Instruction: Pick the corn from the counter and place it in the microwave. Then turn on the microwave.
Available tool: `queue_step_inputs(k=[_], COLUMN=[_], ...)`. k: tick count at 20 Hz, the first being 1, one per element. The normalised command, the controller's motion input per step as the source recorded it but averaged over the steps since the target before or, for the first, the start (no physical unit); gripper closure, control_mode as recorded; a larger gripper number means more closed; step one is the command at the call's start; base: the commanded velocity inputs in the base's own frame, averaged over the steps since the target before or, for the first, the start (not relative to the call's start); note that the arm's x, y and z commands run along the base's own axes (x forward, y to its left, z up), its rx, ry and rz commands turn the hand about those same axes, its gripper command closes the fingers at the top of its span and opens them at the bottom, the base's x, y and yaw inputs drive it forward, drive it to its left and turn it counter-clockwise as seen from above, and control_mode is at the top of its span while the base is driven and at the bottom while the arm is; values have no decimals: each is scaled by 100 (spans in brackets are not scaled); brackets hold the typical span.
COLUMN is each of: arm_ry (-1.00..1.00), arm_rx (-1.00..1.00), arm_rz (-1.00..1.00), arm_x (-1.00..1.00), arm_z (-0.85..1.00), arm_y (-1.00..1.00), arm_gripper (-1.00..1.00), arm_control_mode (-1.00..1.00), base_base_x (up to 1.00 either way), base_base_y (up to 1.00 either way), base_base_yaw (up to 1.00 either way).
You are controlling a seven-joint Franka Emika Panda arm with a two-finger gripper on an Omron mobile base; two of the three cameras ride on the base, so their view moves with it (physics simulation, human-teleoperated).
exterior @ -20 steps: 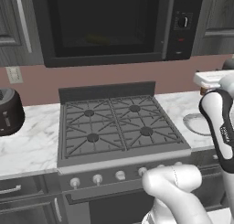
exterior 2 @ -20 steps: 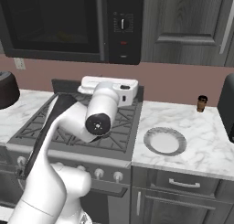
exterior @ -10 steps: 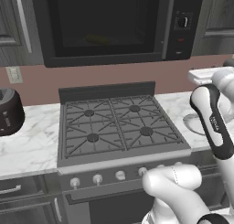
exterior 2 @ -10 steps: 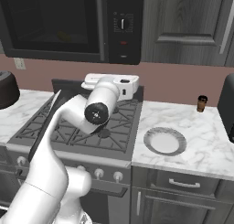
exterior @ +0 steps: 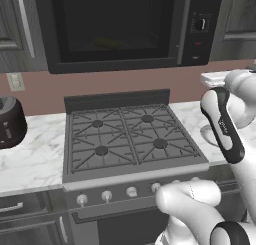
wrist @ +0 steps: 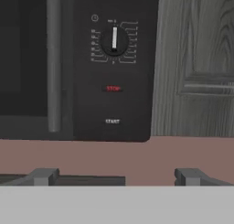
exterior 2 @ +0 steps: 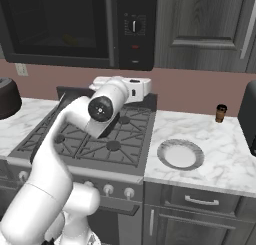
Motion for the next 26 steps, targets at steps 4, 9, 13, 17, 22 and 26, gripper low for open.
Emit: queue_step_inputs(k=[4, 9, 13, 17, 22, 26], arm_ry=[1, 0, 0, 0, 0, 1], arm_rx=[0, 0, 0, 0, 0, 0], arm_rz=[0, 0, 1, 1, 1, 0], arm_x=[40, 35, 22, 29, 29, 15], arm_z=[9, 8, 0, 0, 0, 0], arm_y=[0, 0, -9, -10, -8, 0], arm_gripper=[-100, -100, -100, -100, -100, -100], arm_control_mode=[-100, -100, -100, -100, -100, -100], base_base_x=[0, 0, 0, 0, 0, 0], base_base_y=[0, 0, 0, 0, 0, 0], base_base_yaw=[0, 0, 0, 0, 0, 0])
